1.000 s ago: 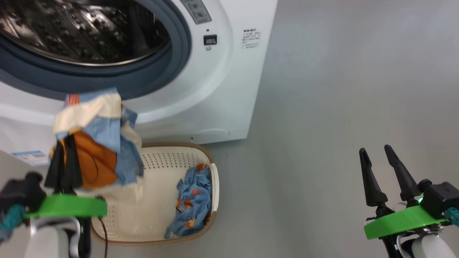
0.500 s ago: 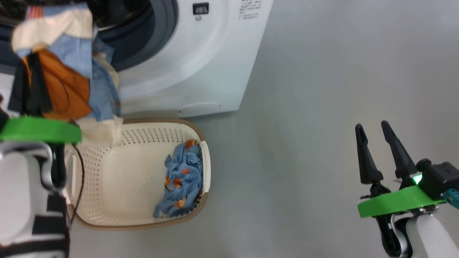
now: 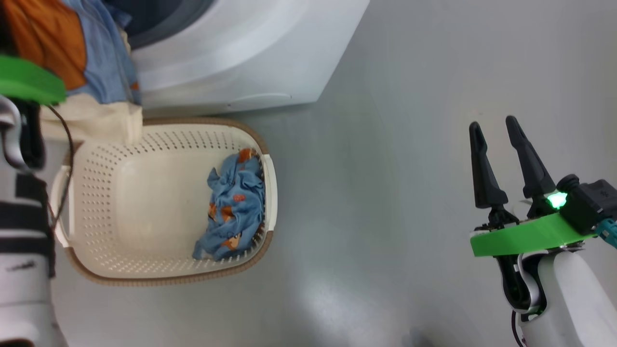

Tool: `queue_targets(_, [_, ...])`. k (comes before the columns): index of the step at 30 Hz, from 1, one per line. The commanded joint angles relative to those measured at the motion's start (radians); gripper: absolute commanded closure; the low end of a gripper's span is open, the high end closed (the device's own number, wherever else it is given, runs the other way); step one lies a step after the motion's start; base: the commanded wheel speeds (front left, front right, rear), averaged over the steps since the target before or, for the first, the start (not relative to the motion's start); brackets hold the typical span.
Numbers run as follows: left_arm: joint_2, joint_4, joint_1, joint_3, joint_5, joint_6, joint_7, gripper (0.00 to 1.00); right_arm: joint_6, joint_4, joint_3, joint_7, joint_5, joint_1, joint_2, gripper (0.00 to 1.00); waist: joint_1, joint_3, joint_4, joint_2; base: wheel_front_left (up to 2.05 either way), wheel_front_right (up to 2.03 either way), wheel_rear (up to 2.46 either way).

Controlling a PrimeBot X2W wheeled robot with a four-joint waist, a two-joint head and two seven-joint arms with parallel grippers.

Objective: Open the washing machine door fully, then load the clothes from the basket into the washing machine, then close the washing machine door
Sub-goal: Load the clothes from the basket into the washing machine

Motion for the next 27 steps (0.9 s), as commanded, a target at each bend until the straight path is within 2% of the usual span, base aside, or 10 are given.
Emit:
queue_targets(1, [0.051,0.000,-0.035,0.010,0.012,0.003,0.002,1.00,0.004,-0.027,0.028,-0.008,-0.004,-0.005,-0.004,0.09,-0.0001,0.042,-0.005,0.0000,0.00,0.00,0.00])
queue_targets(11, [0.067,0.212,-0.252,-0.041,0.032,-0.007,0.001,1.00,0.004,-0.032,0.049,-0.008,-0.002,-0.038,0.005,0.10,-0.0001,0.099,-0.025,0.0000,0.00,0.00,0.00])
queue_targets(17, [0.082,0.289,-0.351,-0.061,0.041,-0.011,-0.009,1.00,0.004,-0.033,0.065,-0.008,0.000,-0.049,0.014,0.10,-0.0001,0.123,-0.044,0.0000,0.00,0.00,0.00])
queue_targets(23, [0.106,0.322,-0.432,-0.080,0.060,-0.010,-0.030,1.00,0.004,-0.033,0.081,-0.008,0.003,-0.056,0.024,0.10,-0.0001,0.140,-0.069,0.0000,0.00,0.00,0.00])
queue_targets(27, [0.119,0.270,-0.462,-0.073,0.061,-0.006,-0.034,1.00,0.004,-0.035,0.088,-0.008,0.005,-0.061,0.029,0.10,-0.0001,0.153,-0.082,0.0000,0.00,0.00,0.00])
